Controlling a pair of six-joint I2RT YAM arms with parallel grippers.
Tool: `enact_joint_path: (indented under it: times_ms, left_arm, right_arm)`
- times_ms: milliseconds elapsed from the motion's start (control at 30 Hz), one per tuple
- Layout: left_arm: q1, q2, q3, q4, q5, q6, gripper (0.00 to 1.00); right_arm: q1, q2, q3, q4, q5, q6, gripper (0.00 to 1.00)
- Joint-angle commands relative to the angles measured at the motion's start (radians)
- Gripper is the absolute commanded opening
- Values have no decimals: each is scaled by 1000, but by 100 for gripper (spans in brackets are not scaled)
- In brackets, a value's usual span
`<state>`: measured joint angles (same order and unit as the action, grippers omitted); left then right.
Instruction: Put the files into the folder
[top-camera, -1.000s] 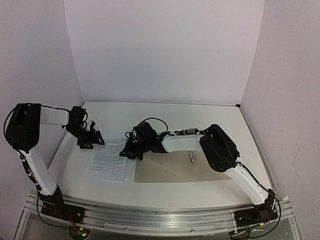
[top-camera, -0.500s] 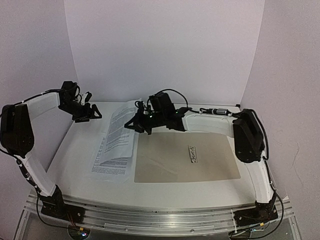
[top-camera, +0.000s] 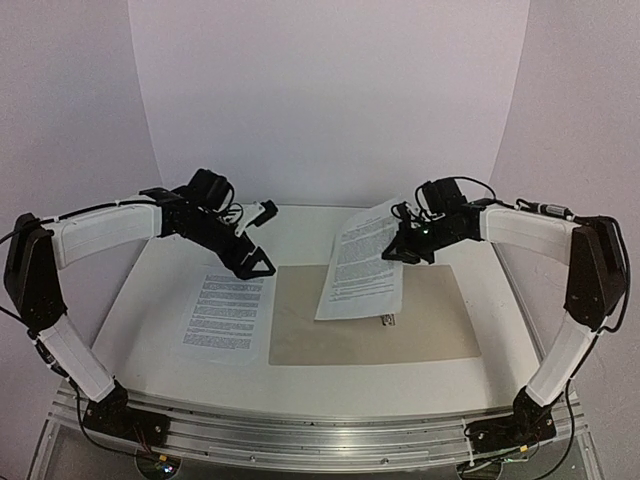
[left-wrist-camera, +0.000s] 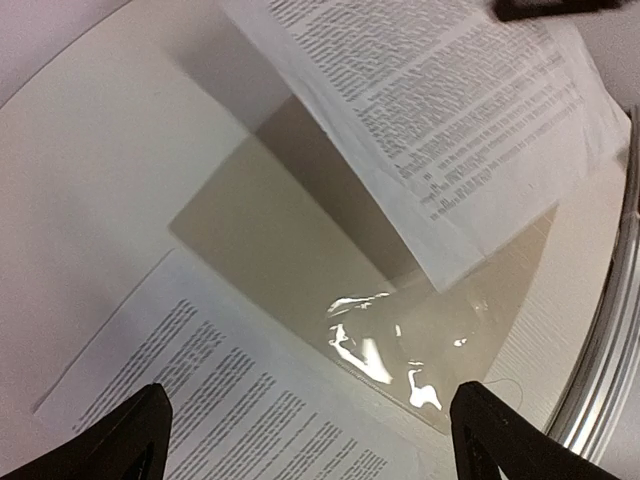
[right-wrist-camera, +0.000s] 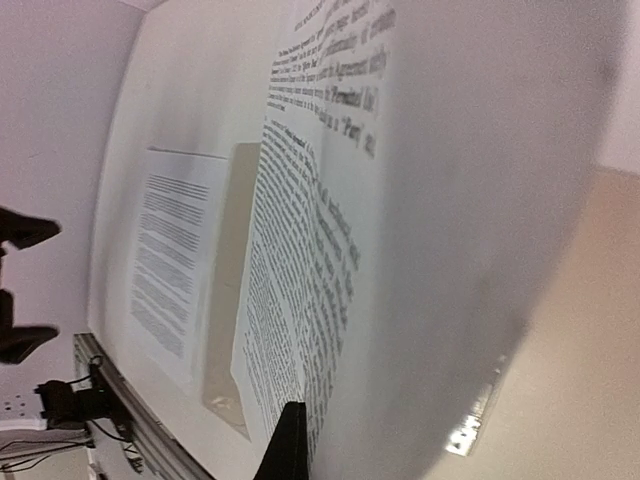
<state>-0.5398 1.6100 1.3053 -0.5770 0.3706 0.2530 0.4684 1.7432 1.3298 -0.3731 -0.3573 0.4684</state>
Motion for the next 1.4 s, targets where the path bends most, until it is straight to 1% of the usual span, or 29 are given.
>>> enact_joint_path:
  times_ms: [0, 67, 233, 433, 567, 667, 733, 833, 967, 1067, 1167, 1233, 1367]
  left_arm:
    - [-109, 43, -20, 48, -46, 202, 98]
    - [-157, 80, -29, 58, -79, 246, 98]
    - [-229, 127, -107, 127, -104, 339, 98]
    - [-247, 192, -131, 159, -105, 358, 98]
    - [-255, 192, -181, 176, -96, 370, 97]
    - [-273, 192, -194, 184, -85, 370, 97]
    - [-282, 201, -178, 183, -77, 366, 96]
    - [-284, 233, -106, 142, -31, 364, 94]
    - [-284, 334, 71, 9, 64, 360, 90]
    - [-290, 399, 153, -30, 89, 340, 89]
    - [-295, 432, 182, -34, 89, 337, 89]
    - [-295, 427, 178, -25, 86, 344, 89]
    - [-294, 386, 141, -12, 76, 386, 89]
  right_arm:
    - [-58, -74, -57, -148, 81, -246, 0]
    - [-71, -81, -68, -160, 89, -291, 0]
    - [-85, -76, -74, -168, 112, -370, 0]
    - [-86, -33, -92, -168, 28, -408, 0]
    - [-86, -57, -130, -161, -4, -428, 0]
    - [-86, -58, -139, -156, -65, -413, 0]
    - [-86, -59, -145, -154, -71, -400, 0]
    - [-86, -79, -149, -156, -36, -376, 0]
    - [-86, -123, -135, -159, 67, -353, 0]
    - [-86, -152, -152, -142, 51, -350, 0]
    - [-86, -132, -208, -76, -31, -312, 0]
    - [-86, -107, -240, -44, -65, -289, 0]
    - [-85, -95, -263, -14, -87, -294, 0]
